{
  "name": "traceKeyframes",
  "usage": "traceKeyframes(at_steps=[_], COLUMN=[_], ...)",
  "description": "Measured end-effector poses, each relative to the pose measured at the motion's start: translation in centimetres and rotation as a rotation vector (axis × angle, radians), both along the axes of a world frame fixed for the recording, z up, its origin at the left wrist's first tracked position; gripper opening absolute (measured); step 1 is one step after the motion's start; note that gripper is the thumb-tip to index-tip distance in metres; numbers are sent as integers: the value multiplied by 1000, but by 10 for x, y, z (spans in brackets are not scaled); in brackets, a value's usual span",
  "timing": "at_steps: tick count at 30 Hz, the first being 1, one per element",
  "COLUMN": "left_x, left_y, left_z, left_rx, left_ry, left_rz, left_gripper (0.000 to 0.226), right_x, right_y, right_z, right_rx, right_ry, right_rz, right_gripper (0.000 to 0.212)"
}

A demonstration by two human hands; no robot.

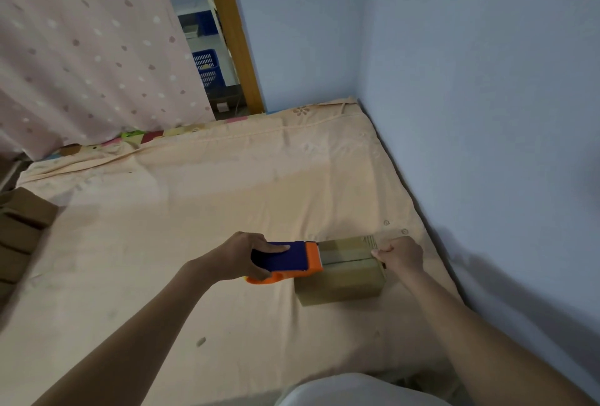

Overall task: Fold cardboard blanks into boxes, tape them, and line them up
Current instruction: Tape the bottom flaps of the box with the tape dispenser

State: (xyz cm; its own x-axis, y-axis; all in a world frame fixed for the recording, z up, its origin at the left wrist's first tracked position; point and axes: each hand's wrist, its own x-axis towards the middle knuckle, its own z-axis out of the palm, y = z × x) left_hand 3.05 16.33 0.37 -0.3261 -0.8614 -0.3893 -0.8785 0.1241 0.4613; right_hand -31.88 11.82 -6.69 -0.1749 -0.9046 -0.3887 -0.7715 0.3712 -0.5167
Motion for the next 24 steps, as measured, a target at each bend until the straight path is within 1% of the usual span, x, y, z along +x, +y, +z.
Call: traceKeyframes(at_steps=[4,9,12,16,18,20,22,23,24], left_x=[8,32,28,25,25,25,25,25,25], left_y=[2,5,5,4,4,3,3,3,3], left_z=[-2,-1,-7,-15,-17,-18,-18,-18,-17], left_rx=[11,21,25,12,10,1,-12,-16,-20], left_ry=[7,21,6,-5,-2,-16,-37,-40,-41], left_rz=[-25,2,-18,-18,-5,-6,-14,-14,-14], left_gripper=[65,65,65,65,64,64,64,64,64], right_x=[1,6,8,11,15,19,27,34,43], right_y=[4,6,9,11,12,16,24,29,33], right_z=[2,5,4,1,-4,-5,4,9,11], right_rx=[-23,-49,-68,-126,-163,-156,-180,-238,-310], right_ry=[12,22,24,13,17,37,131,184,230], right_rz=[-16,-18,2,-26,-33,-64,-44,-2,63], right_gripper=[47,57,59,60,57,48,30,21,25])
